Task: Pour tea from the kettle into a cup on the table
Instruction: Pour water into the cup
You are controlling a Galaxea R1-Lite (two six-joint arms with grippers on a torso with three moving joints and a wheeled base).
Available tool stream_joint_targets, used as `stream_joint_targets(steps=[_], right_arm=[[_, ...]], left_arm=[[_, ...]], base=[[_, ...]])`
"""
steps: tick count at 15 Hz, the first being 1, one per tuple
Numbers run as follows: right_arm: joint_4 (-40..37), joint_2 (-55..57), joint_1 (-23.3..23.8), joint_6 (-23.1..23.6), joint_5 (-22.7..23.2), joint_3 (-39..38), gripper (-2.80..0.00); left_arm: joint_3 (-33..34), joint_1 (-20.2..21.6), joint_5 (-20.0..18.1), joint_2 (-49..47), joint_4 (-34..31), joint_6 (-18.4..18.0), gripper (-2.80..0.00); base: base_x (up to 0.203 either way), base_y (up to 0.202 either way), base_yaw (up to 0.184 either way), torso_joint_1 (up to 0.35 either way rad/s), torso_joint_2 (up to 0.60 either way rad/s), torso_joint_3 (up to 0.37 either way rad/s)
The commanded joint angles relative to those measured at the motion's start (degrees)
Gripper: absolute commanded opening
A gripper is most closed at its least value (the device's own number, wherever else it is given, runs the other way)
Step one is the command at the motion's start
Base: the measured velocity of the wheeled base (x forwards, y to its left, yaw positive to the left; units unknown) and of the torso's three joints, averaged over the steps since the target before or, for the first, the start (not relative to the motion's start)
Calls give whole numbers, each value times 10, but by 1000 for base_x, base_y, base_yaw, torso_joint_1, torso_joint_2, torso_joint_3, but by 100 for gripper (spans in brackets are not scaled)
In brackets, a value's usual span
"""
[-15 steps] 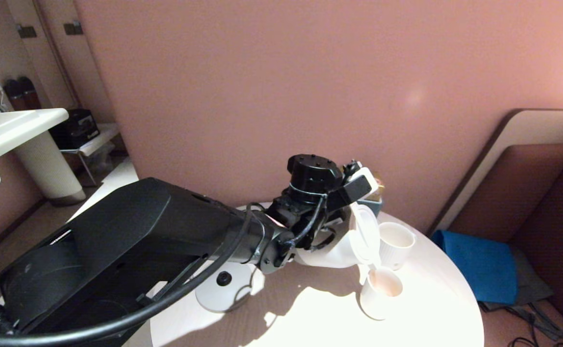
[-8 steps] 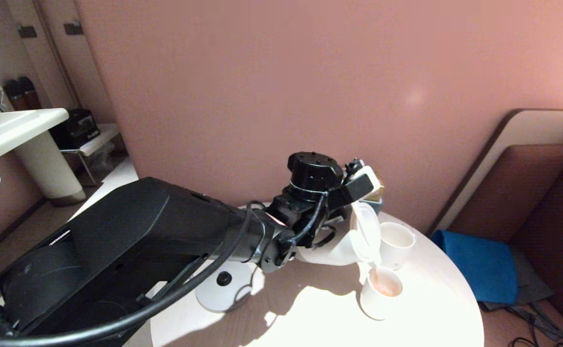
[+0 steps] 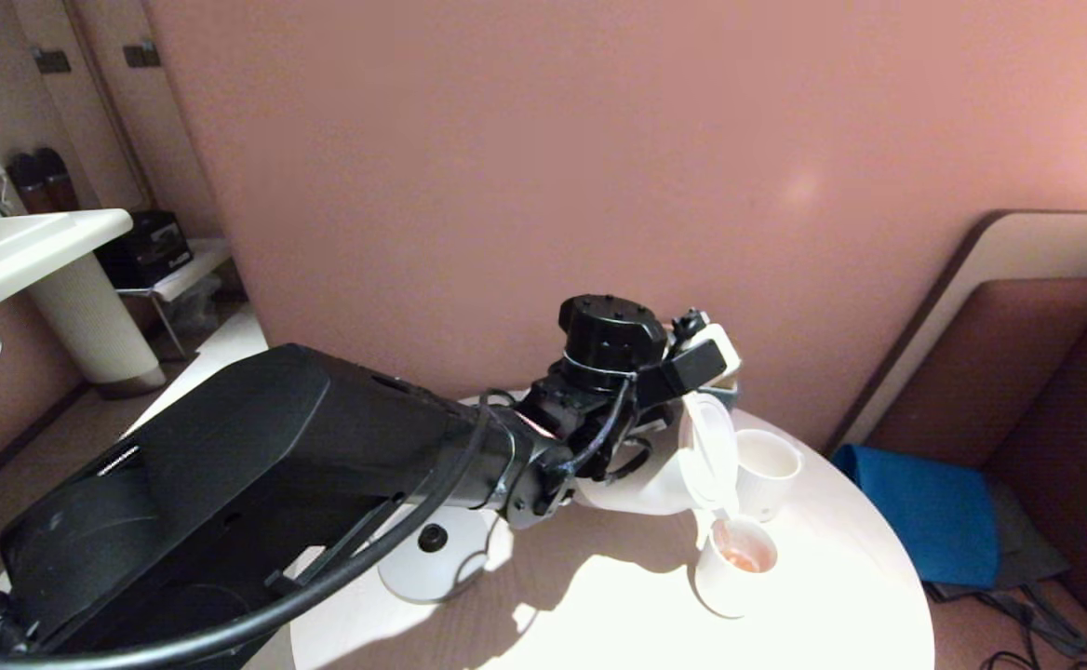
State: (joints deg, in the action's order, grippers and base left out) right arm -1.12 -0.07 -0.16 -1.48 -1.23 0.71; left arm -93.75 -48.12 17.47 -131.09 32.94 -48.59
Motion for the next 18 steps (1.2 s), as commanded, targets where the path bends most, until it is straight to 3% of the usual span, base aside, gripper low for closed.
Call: stream_joint_targets(steps=[1, 18], right_arm=[[0, 1, 0, 0, 0, 0, -280], [0, 1, 0, 0, 0, 0, -280]], left_arm=[[0, 0, 1, 0, 2, -3, -280], [-8, 0, 1, 0, 3, -32, -280]], base=[[0, 0, 0, 0, 0, 0], [0, 0, 0, 0, 0, 0]])
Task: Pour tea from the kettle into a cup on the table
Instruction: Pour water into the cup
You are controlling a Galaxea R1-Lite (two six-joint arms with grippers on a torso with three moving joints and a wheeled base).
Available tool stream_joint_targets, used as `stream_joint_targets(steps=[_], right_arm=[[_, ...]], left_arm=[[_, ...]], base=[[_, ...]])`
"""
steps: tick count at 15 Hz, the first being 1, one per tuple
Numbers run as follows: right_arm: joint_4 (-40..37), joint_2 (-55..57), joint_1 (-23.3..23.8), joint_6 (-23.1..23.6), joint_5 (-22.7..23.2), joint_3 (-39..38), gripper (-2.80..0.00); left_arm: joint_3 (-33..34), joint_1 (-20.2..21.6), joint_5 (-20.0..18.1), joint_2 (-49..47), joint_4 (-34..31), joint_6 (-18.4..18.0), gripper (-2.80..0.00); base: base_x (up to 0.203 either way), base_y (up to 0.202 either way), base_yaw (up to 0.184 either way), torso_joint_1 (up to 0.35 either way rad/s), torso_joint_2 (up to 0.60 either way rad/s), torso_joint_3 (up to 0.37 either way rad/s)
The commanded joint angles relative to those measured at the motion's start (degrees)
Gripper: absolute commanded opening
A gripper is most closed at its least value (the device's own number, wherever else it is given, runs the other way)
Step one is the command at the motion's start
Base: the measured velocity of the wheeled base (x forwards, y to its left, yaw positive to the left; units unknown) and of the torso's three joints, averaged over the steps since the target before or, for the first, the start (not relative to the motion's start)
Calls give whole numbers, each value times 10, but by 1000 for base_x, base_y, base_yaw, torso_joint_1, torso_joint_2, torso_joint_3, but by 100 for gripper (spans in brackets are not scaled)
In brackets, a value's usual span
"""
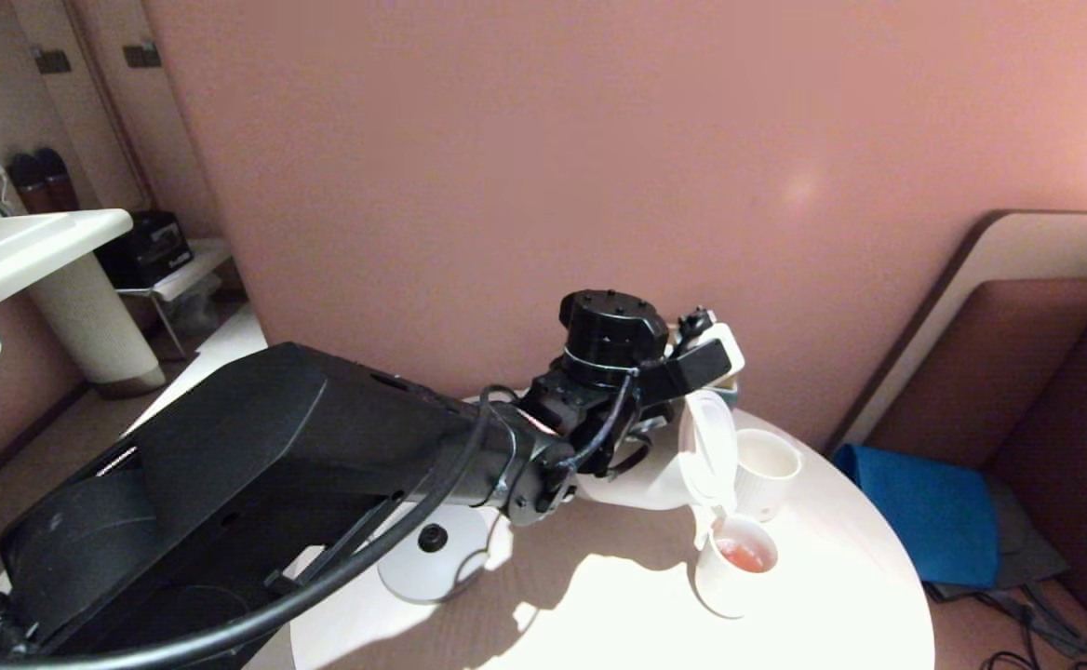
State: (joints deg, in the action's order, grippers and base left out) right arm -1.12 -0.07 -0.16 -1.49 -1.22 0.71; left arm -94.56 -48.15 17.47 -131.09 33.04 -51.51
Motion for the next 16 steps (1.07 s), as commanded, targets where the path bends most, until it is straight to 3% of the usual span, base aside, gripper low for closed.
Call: stream_joint_targets(steps=[1, 16], right_arm=[[0, 1, 0, 0, 0, 0, -280], [0, 1, 0, 0, 0, 0, -280]], left_arm=[[1, 0, 1, 0, 3, -3, -280], [-36, -12, 4, -12, 0, -27, -280]], base=[[0, 0, 0, 0, 0, 0], [0, 0, 0, 0, 0, 0]])
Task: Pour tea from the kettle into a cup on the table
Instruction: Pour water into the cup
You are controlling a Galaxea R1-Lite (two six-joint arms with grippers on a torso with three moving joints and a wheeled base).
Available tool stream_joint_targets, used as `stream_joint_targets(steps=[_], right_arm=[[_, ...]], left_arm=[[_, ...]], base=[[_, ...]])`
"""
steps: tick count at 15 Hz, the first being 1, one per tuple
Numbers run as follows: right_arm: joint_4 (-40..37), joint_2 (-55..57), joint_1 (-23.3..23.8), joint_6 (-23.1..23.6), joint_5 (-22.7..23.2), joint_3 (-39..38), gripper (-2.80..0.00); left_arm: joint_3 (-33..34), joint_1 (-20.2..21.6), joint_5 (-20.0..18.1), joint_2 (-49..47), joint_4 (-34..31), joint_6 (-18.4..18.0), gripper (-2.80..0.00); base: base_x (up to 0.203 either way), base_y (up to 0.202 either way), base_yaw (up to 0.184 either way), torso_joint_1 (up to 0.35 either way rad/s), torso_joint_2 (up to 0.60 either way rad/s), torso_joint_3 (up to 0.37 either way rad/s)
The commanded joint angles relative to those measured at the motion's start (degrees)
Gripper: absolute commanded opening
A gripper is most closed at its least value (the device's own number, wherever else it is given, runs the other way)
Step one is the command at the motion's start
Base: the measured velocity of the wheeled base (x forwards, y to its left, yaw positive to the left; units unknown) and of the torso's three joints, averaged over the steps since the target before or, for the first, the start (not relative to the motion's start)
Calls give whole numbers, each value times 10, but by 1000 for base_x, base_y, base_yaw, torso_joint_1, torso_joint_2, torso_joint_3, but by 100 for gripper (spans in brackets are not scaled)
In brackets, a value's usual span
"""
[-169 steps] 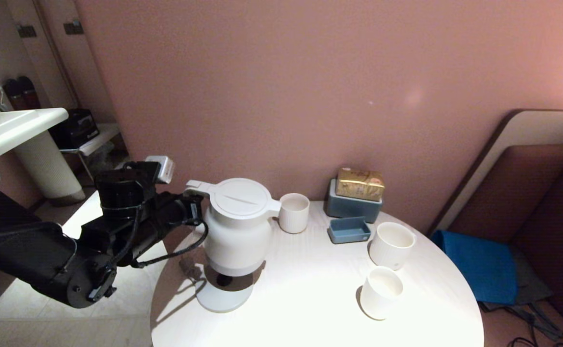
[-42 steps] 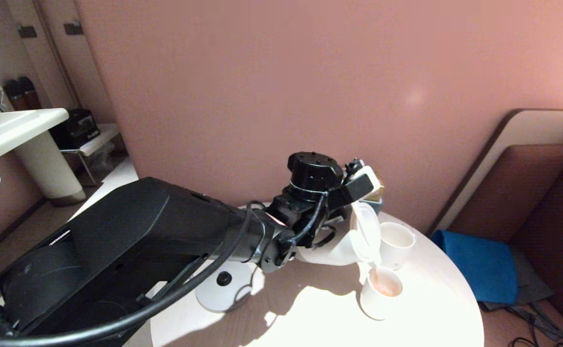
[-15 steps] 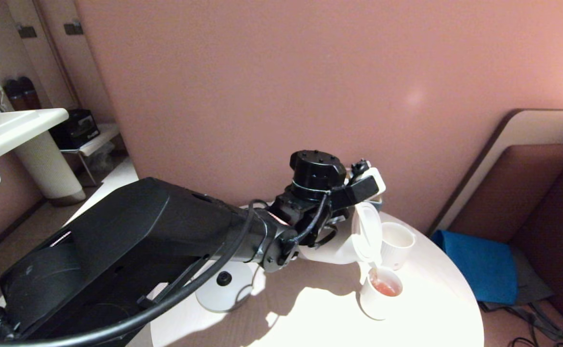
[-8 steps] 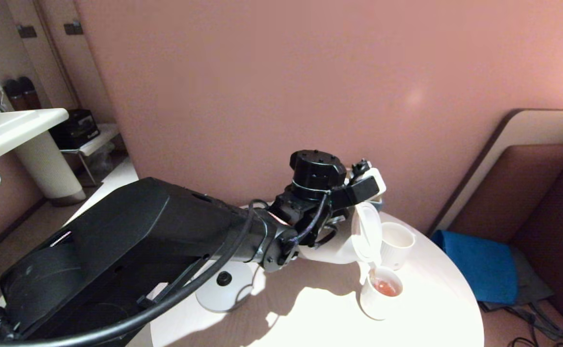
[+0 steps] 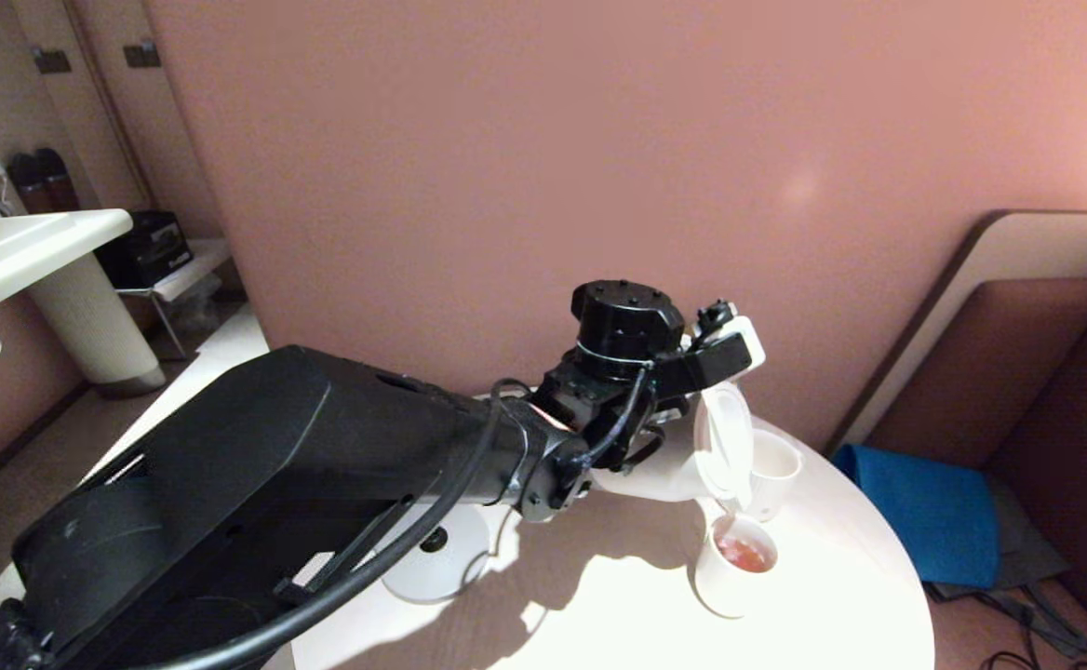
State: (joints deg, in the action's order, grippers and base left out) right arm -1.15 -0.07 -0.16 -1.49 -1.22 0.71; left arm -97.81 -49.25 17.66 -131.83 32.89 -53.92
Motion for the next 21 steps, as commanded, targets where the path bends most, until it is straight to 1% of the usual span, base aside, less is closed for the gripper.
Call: stream_joint_targets(steps=[1, 13, 15, 17, 21], right_arm=[[0, 1, 0, 0, 0, 0, -280], [0, 1, 0, 0, 0, 0, -280], [0, 1, 0, 0, 0, 0, -280], [0, 1, 0, 0, 0, 0, -280], [0, 1, 0, 0, 0, 0, -280]], left_arm=[[-3, -1, 3, -5, 2, -3, -280], [1, -2, 4, -4, 2, -4, -280], [2, -2, 4, -5, 2, -6, -280], [2, -7, 4, -5, 2, -16, -280], [5, -9, 4, -5, 2, -17, -280]], base=[[0, 0, 0, 0, 0, 0], [0, 0, 0, 0, 0, 0], [0, 0, 0, 0, 0, 0], [0, 0, 0, 0, 0, 0], [0, 0, 0, 0, 0, 0]])
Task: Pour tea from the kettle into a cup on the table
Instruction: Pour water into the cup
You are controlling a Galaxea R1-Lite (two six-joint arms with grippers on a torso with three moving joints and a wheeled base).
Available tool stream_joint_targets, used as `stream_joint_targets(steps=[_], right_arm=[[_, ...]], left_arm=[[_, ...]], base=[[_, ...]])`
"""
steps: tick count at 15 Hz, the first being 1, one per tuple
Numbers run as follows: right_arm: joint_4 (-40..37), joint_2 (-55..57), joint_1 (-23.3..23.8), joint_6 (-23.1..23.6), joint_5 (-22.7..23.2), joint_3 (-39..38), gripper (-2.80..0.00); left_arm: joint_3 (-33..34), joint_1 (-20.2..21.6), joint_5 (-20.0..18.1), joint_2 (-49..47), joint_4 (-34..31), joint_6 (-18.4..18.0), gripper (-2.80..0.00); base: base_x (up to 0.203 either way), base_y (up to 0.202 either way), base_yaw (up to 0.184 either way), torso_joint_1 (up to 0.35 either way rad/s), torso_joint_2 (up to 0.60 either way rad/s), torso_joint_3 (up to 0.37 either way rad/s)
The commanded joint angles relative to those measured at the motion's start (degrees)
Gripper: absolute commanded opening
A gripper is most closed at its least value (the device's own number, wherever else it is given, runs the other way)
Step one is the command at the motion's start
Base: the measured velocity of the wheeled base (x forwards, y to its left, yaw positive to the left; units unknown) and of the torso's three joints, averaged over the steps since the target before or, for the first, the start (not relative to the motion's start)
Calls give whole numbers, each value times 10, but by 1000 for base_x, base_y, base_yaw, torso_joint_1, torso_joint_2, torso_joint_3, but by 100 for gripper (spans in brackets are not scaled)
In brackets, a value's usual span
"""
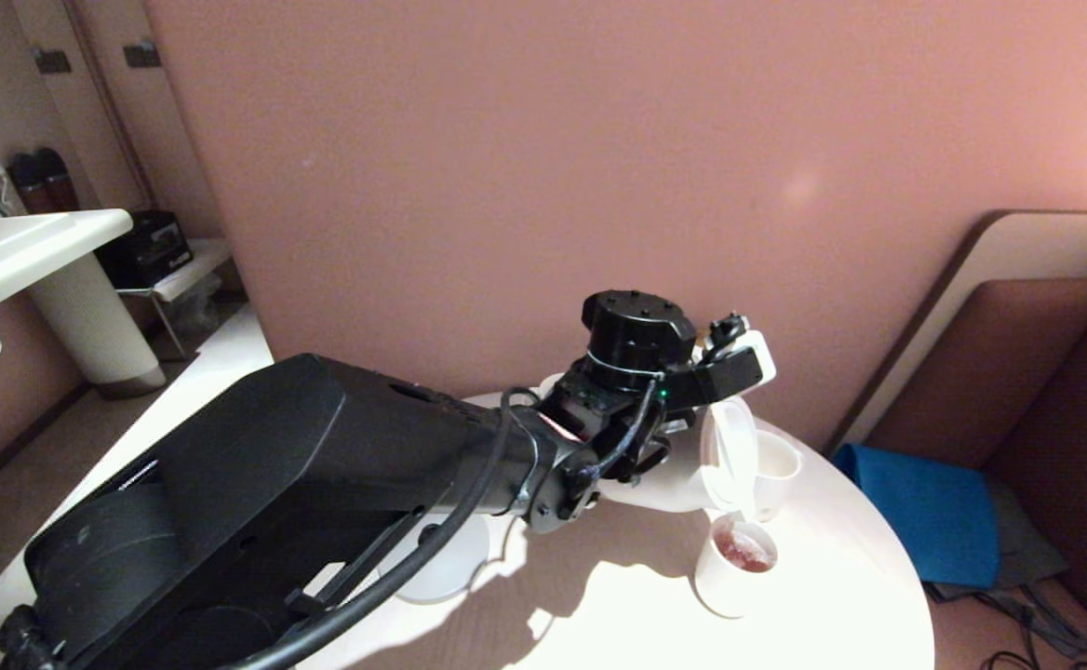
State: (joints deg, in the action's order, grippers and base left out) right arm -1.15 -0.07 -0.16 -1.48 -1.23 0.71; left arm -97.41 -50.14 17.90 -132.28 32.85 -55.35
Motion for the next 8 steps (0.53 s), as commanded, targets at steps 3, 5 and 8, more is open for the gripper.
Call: stream_joint_targets(steps=[3, 5, 8], right_arm=[[1, 1, 0, 0, 0, 0, -280], [0, 1, 0, 0, 0, 0, -280], [0, 1, 0, 0, 0, 0, -280]], left_arm=[[14, 0, 1, 0, 5, -12, -280], [14, 0, 1, 0, 5, -14, -280], [15, 0, 1, 0, 4, -16, -280]], base=[[0, 0, 0, 0, 0, 0], [0, 0, 0, 0, 0, 0], [0, 0, 0, 0, 0, 0]])
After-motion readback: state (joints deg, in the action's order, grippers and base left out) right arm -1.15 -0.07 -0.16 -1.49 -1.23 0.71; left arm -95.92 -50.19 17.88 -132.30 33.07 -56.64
